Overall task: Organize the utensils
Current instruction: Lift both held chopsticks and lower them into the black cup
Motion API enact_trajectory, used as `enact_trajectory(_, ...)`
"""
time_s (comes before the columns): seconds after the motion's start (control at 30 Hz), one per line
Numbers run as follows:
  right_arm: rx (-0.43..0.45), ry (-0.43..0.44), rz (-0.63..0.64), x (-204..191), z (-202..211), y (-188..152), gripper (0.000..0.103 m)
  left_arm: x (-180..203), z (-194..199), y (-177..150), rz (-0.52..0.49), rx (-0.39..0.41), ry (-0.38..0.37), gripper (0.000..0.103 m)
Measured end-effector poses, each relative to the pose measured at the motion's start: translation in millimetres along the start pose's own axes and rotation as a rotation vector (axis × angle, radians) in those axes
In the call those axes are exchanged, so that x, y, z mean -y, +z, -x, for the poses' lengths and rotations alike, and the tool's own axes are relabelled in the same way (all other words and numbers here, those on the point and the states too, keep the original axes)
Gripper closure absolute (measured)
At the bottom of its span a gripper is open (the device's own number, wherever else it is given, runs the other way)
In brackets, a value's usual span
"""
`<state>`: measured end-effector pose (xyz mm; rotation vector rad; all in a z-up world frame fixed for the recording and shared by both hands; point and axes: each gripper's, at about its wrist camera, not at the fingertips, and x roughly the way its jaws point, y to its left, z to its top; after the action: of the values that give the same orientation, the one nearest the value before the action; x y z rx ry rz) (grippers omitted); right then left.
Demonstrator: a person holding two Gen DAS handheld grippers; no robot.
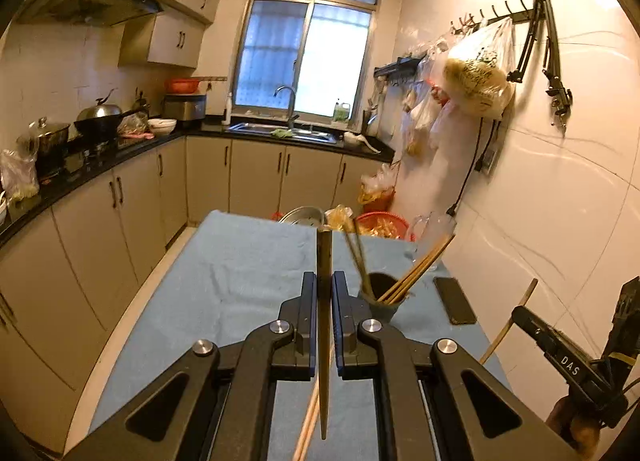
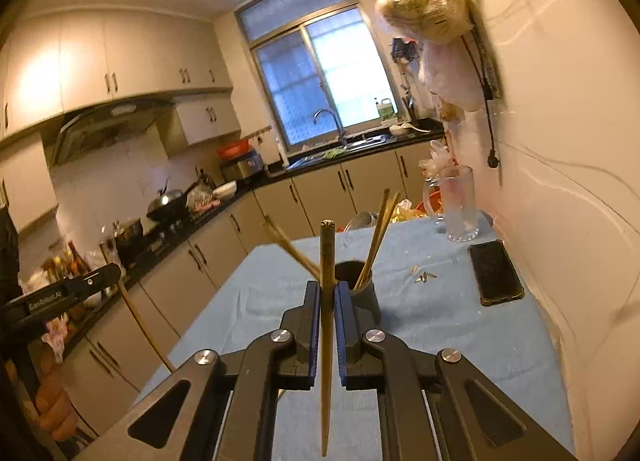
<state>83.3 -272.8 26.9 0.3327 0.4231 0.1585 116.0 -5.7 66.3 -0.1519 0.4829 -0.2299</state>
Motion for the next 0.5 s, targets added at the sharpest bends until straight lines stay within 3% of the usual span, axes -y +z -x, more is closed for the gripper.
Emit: enact_trajectory(0.5, 0.193, -0.043, -0.066, 11.7, -27.5, 54.3, 0.095, 25.5, -44.7, 63.6, 0.072, 0.164, -0.072, 0.096)
